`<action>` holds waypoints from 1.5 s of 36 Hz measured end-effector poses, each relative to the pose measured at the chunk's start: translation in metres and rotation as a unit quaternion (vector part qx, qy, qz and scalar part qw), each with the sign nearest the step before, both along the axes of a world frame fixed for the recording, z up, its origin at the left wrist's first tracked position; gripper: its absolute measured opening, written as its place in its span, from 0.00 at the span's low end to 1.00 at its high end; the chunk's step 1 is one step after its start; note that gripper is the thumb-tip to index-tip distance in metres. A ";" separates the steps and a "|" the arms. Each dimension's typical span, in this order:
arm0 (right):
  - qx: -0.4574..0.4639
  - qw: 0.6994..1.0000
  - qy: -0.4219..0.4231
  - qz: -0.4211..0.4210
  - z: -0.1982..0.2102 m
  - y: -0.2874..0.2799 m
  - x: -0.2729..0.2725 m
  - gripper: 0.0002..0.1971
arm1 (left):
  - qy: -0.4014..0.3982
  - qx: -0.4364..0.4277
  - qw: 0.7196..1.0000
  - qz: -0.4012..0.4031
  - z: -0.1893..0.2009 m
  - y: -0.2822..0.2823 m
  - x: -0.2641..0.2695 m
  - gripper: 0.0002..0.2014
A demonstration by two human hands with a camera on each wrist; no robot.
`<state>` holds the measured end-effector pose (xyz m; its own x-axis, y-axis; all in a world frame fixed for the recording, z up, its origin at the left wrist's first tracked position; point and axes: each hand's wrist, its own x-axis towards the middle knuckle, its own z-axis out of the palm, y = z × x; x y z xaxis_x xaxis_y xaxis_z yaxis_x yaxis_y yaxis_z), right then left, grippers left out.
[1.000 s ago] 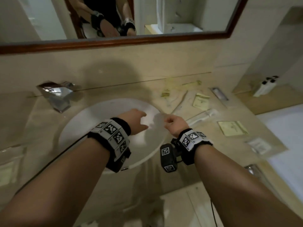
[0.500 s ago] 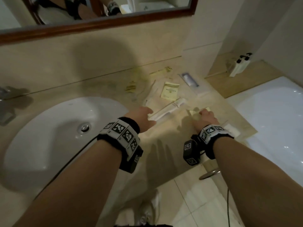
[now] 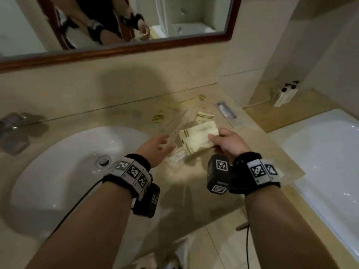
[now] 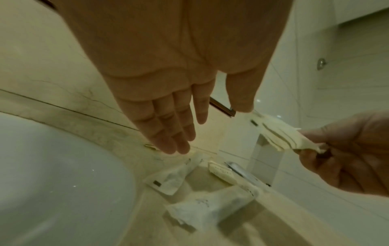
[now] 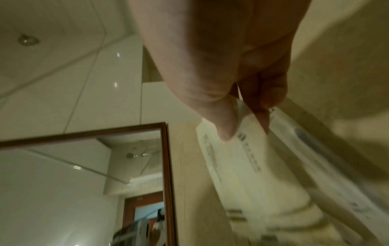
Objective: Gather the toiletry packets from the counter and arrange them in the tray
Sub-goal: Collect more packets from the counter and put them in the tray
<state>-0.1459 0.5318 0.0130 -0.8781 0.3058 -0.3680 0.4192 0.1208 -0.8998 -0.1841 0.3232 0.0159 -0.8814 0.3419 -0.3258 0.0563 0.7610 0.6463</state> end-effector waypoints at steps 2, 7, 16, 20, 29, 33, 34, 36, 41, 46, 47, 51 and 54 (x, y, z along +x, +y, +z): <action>0.011 0.998 -0.005 0.055 0.000 -0.018 -0.001 0.04 | 0.003 0.032 0.999 0.019 0.004 -0.011 0.002 0.25; 0.041 0.988 -0.014 0.148 -0.001 -0.062 -0.007 0.05 | 0.044 0.060 0.997 0.037 0.009 -0.041 0.007 0.10; 0.159 0.957 0.037 0.241 0.005 -0.145 -0.024 0.12 | 0.107 0.014 0.988 0.109 0.009 -0.128 0.020 0.10; 0.117 0.955 0.030 0.271 0.002 -0.187 -0.030 0.04 | 0.110 0.004 0.985 0.136 0.008 -0.168 0.031 0.11; -0.023 0.932 -0.042 0.360 -0.007 -0.318 -0.028 0.06 | 0.112 -0.088 0.981 0.135 0.006 -0.289 0.066 0.42; -0.003 0.911 -0.035 0.411 -0.008 -0.385 -0.028 0.07 | 0.105 -0.170 0.971 0.128 0.005 -0.353 0.081 0.48; 0.012 0.905 -0.032 0.424 -0.007 -0.403 -0.027 0.07 | 0.106 -0.181 0.969 0.134 0.006 -0.369 0.084 0.48; 0.035 0.896 -0.025 0.442 -0.007 -0.437 -0.025 0.07 | 0.109 -0.199 0.962 0.149 0.008 -0.400 0.092 0.48; 0.060 0.886 -0.004 0.460 -0.010 -0.513 -0.016 0.01 | 0.099 -0.262 0.949 0.146 0.011 -0.473 0.102 0.45; 0.132 0.876 -0.009 0.463 -0.017 -0.563 -0.013 0.09 | 0.087 -0.376 0.918 0.088 0.007 -0.524 0.097 0.40; 0.148 0.873 -0.008 0.465 -0.019 -0.568 -0.014 0.05 | 0.079 -0.396 0.912 0.078 0.005 -0.530 0.094 0.37; 0.222 0.850 -0.002 0.478 -0.028 -0.584 -0.016 0.06 | 0.044 -0.433 0.899 0.051 -0.010 -0.545 0.085 0.35; 0.304 0.814 0.009 0.495 -0.033 -0.591 -0.013 0.14 | 0.032 -0.434 0.900 0.040 -0.023 -0.549 0.079 0.36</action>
<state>-0.1588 -0.0589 -0.0196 -0.8085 -0.4335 -0.3980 -0.1667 0.8173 -0.5516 -0.1052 -0.2257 -0.0074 -0.9183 -0.0828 -0.3872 -0.0059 0.9807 -0.1955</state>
